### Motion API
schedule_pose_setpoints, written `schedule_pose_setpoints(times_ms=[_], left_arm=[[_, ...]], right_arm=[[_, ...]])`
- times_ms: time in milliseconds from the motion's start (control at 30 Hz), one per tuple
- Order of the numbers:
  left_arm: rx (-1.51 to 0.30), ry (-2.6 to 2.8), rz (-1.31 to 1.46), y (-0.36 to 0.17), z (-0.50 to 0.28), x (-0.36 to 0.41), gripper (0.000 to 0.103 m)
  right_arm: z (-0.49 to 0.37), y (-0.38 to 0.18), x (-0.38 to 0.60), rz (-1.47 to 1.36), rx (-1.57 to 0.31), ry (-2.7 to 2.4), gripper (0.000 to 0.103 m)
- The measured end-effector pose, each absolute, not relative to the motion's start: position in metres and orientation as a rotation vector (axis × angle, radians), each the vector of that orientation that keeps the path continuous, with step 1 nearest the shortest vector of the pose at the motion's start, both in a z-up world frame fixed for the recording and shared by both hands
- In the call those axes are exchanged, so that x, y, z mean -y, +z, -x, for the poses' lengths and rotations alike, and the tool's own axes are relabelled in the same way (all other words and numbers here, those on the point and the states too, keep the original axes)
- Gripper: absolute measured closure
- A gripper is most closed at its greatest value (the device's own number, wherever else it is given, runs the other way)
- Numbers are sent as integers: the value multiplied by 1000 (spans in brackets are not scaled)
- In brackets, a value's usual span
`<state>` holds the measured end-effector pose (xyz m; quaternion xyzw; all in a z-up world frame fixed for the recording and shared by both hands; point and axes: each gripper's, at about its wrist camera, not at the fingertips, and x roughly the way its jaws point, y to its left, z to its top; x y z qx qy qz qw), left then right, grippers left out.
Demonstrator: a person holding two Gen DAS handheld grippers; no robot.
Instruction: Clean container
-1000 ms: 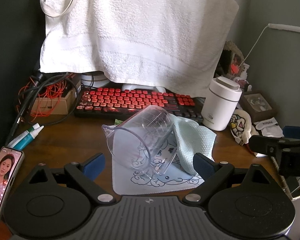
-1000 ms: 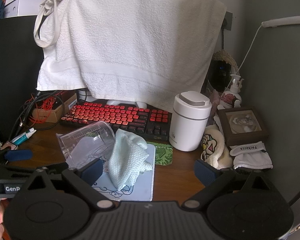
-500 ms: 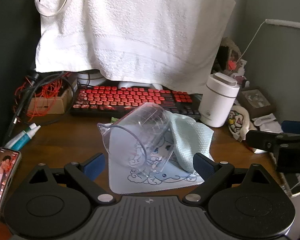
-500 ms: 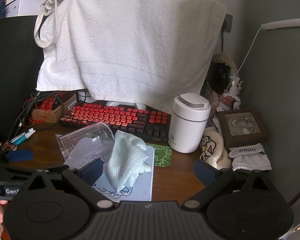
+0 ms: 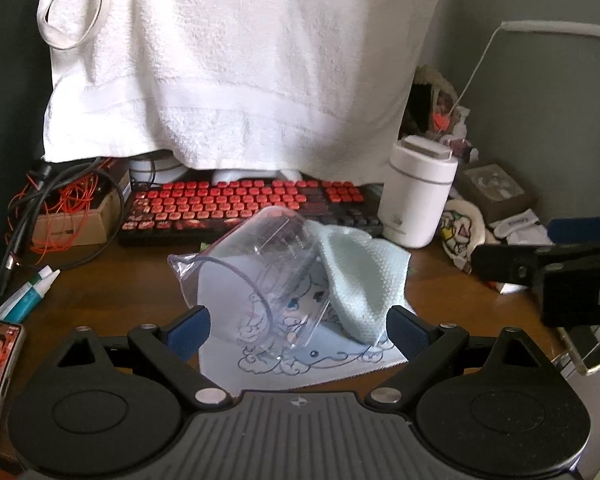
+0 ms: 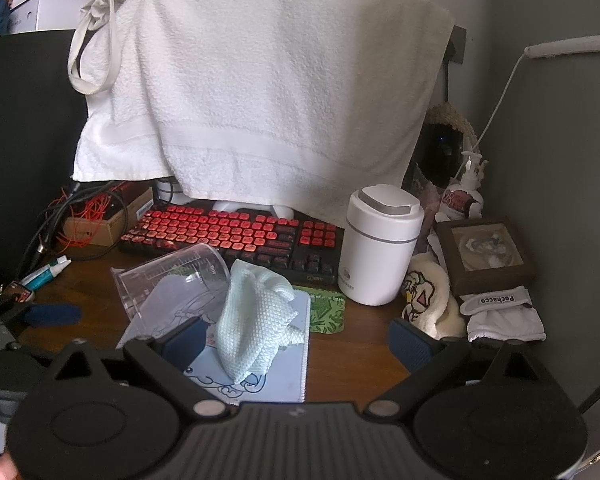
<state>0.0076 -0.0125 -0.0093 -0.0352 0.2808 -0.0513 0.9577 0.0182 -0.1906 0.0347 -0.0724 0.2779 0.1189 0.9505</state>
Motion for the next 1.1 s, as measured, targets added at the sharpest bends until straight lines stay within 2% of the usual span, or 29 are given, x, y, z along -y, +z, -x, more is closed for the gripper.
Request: schedule_pose_setpoints(times_ms=[533, 633, 700, 867, 1100], left_arm=[[-521, -70, 158, -23, -9, -1, 8], [-514, -78, 163, -25, -10, -3, 6], [-510, -84, 167, -26, -11, -4, 2], [-506, -97, 172, -29, -9, -9, 2], [-502, -191, 316, -37, -10, -25, 1]], right_arm=[[-25, 25, 190, 152, -593, 237, 5], [-27, 24, 189, 155, -597, 237, 5], [-28, 23, 190, 154, -601, 236, 5], [-29, 21, 190, 149, -610, 238, 5], [-31, 17, 190, 150, -609, 245, 5]])
